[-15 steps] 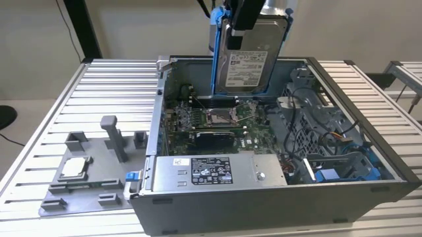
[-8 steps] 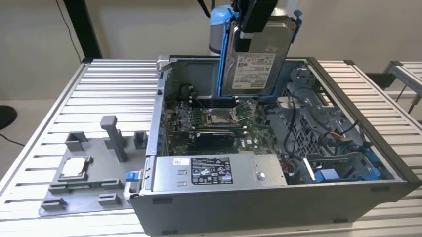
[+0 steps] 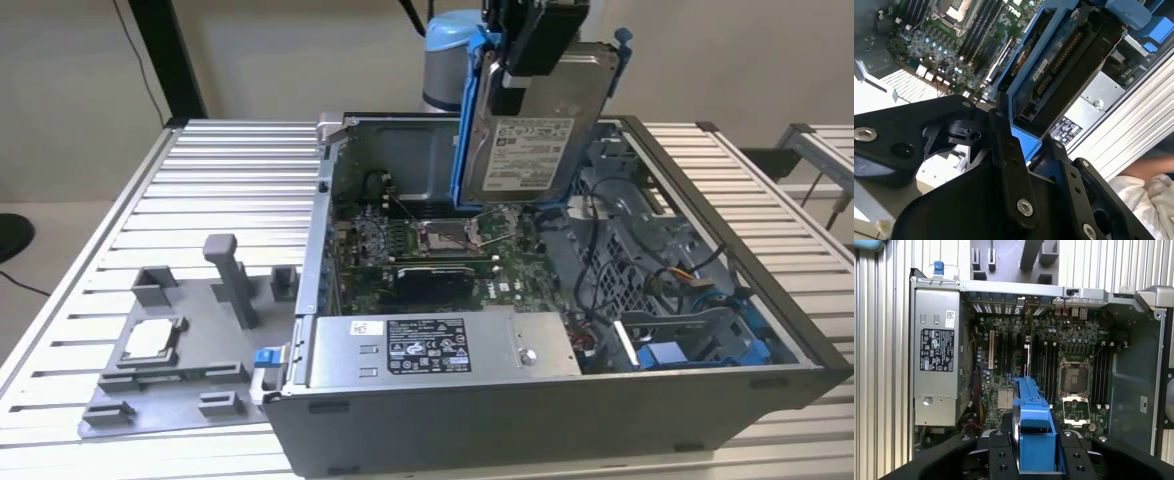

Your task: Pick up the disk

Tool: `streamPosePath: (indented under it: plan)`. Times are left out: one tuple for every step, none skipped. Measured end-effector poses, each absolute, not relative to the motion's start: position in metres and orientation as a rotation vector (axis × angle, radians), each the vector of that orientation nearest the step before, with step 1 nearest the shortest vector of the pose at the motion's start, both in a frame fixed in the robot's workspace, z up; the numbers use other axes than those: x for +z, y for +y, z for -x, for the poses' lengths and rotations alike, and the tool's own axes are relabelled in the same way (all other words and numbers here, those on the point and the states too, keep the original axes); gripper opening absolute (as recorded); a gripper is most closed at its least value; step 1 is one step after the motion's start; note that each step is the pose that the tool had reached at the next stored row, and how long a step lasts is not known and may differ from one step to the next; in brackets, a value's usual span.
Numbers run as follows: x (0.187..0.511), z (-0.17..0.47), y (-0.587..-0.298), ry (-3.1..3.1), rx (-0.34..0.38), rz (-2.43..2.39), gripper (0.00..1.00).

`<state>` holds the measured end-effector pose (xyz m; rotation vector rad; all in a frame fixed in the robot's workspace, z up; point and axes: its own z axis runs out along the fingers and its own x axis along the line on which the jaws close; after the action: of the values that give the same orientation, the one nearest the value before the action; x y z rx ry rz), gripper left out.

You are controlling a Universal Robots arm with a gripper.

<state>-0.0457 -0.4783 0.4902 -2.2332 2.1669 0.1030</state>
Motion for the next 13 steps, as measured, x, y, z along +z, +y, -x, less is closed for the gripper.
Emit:
streamPosePath:
  plan:
    - [0.490,0.045,-0.481,2.167,0.103,2.233,0.00]
    - [0.490,0.044,-0.482,2.167,0.103,2.233,0.00]
    - [0.490,0.043,-0.484,2.167,0.103,2.233,0.00]
    - [0.490,0.042,-0.486,2.167,0.103,2.233,0.00]
    - [0.490,0.041,-0.488,2.167,0.103,2.233,0.00]
    - [0.490,0.039,-0.490,2.167,0.103,2.233,0.00]
    - [0.490,0.038,-0.493,2.167,0.103,2.233,0.00]
    - [0.490,0.037,-0.494,2.167,0.103,2.233,0.00]
    - [0.490,0.036,-0.497,2.167,0.103,2.233,0.00]
    - [0.490,0.035,-0.498,2.167,0.103,2.233,0.00]
    - [0.490,0.034,-0.500,2.167,0.103,2.233,0.00]
    - [0.490,0.033,-0.503,2.167,0.103,2.233,0.00]
    - [0.490,0.031,-0.505,2.167,0.103,2.233,0.00]
